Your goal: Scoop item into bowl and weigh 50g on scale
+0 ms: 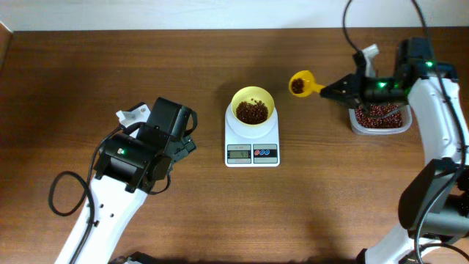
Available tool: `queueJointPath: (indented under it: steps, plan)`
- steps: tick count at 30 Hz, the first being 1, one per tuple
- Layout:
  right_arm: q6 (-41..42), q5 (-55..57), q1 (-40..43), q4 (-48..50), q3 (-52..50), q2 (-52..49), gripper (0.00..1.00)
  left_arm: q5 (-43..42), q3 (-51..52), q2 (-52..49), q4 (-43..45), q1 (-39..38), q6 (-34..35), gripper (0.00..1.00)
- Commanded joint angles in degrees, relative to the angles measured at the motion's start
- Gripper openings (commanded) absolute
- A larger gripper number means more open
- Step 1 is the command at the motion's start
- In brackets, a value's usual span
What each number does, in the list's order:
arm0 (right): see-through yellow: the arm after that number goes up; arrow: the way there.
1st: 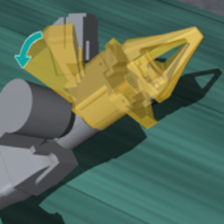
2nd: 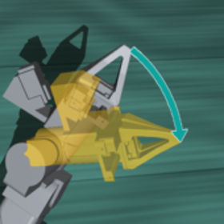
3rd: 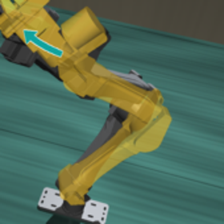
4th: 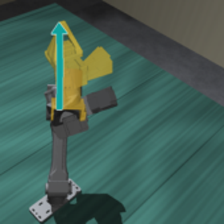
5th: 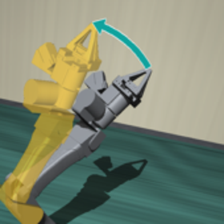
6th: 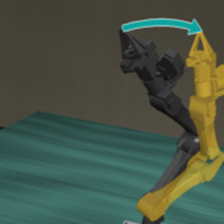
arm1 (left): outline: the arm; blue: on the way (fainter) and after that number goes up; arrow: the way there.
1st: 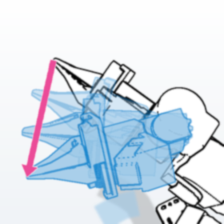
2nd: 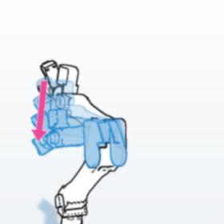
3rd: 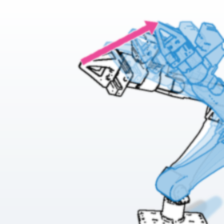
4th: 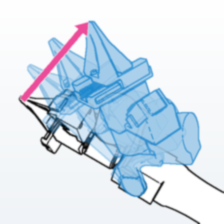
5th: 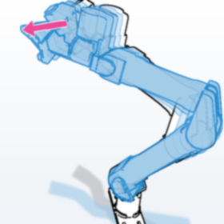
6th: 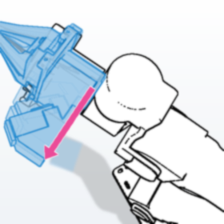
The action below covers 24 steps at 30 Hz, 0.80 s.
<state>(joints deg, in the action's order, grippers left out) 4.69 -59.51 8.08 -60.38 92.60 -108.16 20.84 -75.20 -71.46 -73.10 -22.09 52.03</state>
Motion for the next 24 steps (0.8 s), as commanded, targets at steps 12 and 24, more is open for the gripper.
queueJointPath:
  steps: [12, 24]
  plan:
    - [-1.95, 14.56, -15.96, 3.74, 1.51, 2.16, 0.04, 0.52, -0.11, 0.68, -0.07, 0.24, -0.07, 0.99]
    - [-2.93, 38.58, -26.40, 1.97, 9.33, 2.16, 0.04, 0.55, -0.11, 0.68, -0.09, 0.24, -0.07, 0.99]
